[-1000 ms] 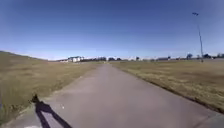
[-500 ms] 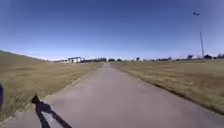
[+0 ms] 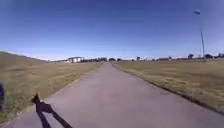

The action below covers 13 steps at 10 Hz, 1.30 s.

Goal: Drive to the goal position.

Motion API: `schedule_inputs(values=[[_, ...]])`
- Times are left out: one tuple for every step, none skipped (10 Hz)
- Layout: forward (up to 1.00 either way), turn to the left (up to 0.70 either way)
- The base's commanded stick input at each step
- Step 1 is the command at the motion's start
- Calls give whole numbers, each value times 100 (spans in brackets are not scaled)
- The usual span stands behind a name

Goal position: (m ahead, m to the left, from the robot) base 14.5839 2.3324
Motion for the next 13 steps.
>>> schedule_inputs(values=[[70,0],[70,0],[70,0],[70,0],[70,0],[70,0],[70,0],[70,0],[70,0],[70,0],[70,0],[70,0],[70,0]])
